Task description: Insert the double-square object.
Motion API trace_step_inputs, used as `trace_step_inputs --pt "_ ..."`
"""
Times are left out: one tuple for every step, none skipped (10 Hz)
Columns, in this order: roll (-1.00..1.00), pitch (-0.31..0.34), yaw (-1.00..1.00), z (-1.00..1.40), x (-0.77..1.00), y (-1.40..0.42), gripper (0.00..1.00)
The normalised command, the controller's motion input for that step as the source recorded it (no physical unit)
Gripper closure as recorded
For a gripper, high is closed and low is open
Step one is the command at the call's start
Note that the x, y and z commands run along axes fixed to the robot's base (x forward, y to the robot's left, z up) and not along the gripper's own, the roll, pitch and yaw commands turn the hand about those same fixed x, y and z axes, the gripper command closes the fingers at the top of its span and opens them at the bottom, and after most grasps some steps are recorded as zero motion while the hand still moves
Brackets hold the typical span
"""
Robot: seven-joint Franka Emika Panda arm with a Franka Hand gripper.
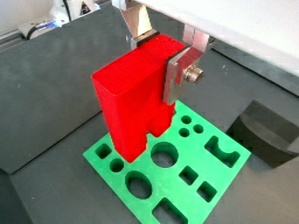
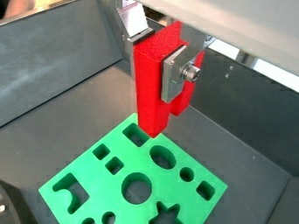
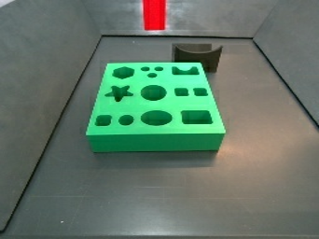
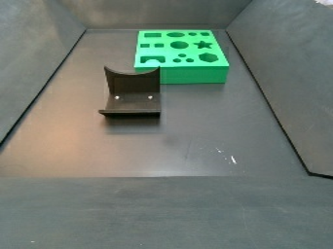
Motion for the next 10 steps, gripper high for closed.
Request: trace_step_inputs --pt "0.19 0.0 -0.81 -0.53 0.38 0.0 1.0" --pt "0.24 0.0 -0.77 -0.57 0.44 0.0 1.0" --pt "0.23 0.0 -0.77 -0.52 0.45 0.0 1.0" --pt "0.2 0.0 -0.73 -0.52 0.52 0.01 1.0" --pt "0.11 0.0 -0.72 -0.47 0.55 0.1 1.0" --pt "0.0 0.0 -0.69 -0.38 0.59 0.2 1.0" --pt "0.0 0.0 -0.63 -0.39 0.66 0.24 1.0" --pt "0.0 0.0 -0.63 -0.42 0.65 0.24 1.0" --pt "0.02 0.013 -0.69 -0.49 0.55 0.23 1.0" --pt "0.01 0.004 -0.78 -0.48 0.36 0.23 1.0"
